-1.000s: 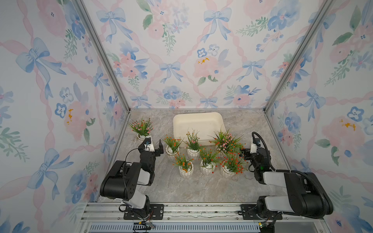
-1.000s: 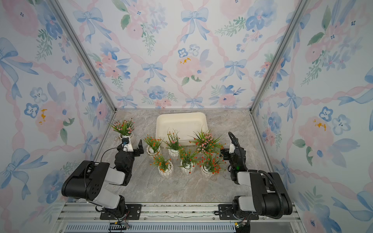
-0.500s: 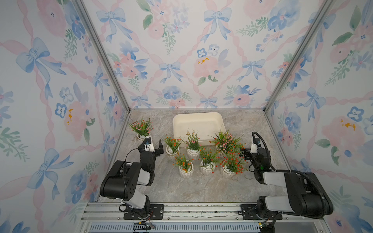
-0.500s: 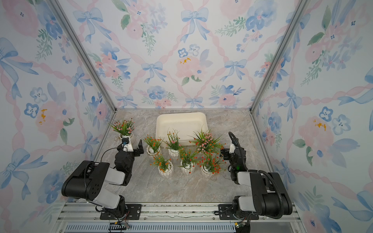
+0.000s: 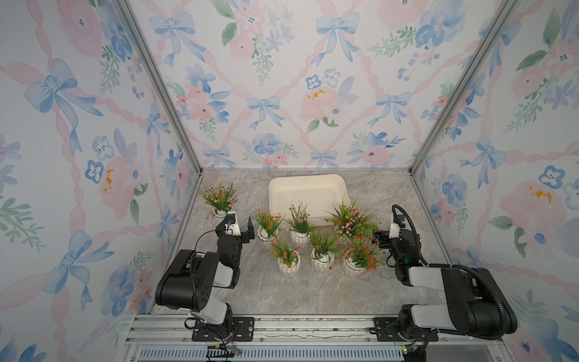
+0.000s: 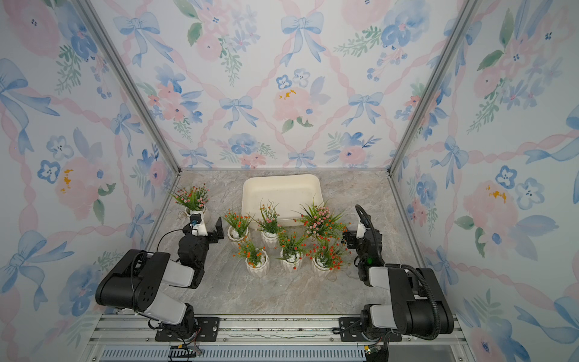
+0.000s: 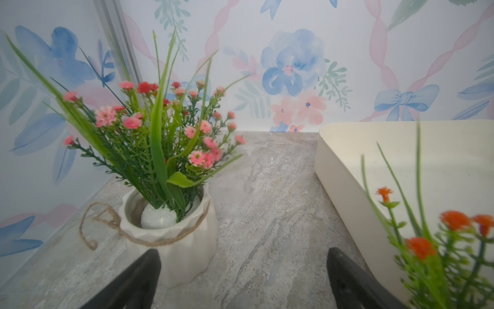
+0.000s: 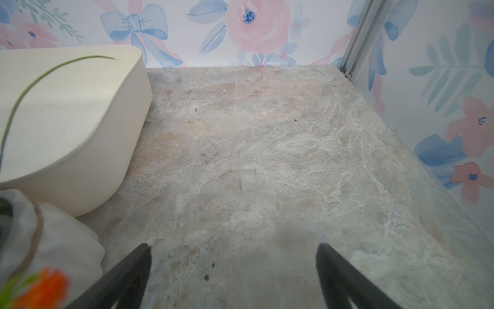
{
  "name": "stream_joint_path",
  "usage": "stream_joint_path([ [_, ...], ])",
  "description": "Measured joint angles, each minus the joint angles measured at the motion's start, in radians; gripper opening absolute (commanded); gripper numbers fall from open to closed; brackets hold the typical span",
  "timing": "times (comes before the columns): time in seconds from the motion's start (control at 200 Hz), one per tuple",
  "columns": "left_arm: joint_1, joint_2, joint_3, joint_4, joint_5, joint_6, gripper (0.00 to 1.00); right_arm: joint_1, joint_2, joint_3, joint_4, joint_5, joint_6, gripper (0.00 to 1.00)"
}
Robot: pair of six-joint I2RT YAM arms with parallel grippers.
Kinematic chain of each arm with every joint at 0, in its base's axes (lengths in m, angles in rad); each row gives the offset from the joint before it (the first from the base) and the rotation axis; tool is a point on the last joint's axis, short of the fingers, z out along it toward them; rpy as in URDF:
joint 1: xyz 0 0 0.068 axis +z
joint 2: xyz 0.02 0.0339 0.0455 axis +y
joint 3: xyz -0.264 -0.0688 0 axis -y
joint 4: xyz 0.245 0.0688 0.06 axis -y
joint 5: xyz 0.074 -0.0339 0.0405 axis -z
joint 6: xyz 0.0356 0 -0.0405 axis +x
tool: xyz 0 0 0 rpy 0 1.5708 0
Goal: Put the potted gypsophila into the storage box
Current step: Pick up the baby's breath potted plant from the center of the board.
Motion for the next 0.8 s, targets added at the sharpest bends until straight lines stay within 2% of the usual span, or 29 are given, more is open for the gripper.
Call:
stream_joint_path([
  [0.29, 0.0, -0.006, 0.0, -0.008, -0.021, 0.002, 0.98, 0.0, 0.0, 0.0, 0.0, 0.0, 0.0, 0.97],
  [0.495, 0.001, -0.091, 0.014, -0.071, -0.049, -0.001, 0.98, 0.0, 0.0, 0.0, 0.0, 0.0, 0.0, 0.97],
  [0.67, 0.001, -0.271, 0.019, -0.191, -0.09, -0.016, 0.98, -0.002, -0.01, 0.0, -0.011, 0.005, 0.008, 0.97],
  [0.8, 0.001, -0.438, 0.083, -0.36, -0.129, -0.064, 0.98, -0.002, -0.106, 0.006, -0.092, 0.029, 0.023, 0.97],
])
